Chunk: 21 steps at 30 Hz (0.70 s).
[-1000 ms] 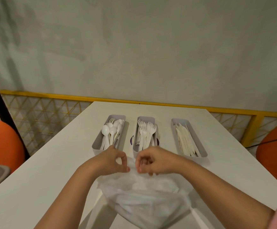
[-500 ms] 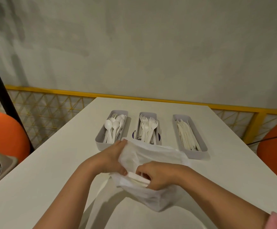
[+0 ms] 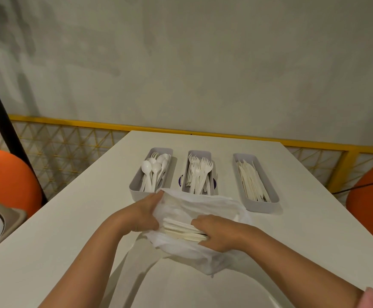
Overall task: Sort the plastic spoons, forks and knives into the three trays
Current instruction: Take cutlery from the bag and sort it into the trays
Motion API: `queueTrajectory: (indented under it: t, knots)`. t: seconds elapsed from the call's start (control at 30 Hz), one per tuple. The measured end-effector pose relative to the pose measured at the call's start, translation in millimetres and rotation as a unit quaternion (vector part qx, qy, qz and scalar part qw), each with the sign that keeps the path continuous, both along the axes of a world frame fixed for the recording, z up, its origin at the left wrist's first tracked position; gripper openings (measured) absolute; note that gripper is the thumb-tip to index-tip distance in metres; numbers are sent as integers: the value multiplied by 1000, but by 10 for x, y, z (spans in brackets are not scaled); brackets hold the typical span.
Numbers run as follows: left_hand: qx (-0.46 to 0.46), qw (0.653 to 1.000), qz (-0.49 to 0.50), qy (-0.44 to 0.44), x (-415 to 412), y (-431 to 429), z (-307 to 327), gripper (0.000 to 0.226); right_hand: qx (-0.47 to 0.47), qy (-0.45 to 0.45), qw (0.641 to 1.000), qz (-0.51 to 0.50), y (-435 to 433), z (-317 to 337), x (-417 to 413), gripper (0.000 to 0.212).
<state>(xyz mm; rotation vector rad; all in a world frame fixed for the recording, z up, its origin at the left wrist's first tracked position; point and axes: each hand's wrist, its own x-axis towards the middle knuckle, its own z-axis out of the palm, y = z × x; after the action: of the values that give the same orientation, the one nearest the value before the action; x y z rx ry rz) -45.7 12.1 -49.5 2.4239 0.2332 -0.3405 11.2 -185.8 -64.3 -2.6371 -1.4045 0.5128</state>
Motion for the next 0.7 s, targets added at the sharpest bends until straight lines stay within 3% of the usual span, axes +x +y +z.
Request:
queueTrajectory:
  t: [0.2, 0.3, 0.37, 0.47, 0.7]
  knots:
    - [33, 999, 27, 13, 52, 19, -94, 84, 47, 29, 998, -23, -62, -42, 13, 36]
    - [5, 998, 54, 16, 74, 36, -141, 83, 64, 55, 996, 0, -93, -40, 12, 25]
    - [-14, 998, 67, 11, 92, 48, -150, 83, 44, 81, 996, 23, -120, 7, 34, 11]
    - [-13, 998, 67, 12, 125, 34, -147, 84, -3, 121, 992, 29, -149, 101, 49, 18]
    - [-2, 998, 60, 11, 124, 10, -149, 83, -21, 63, 998, 20, -136, 81, 70, 23]
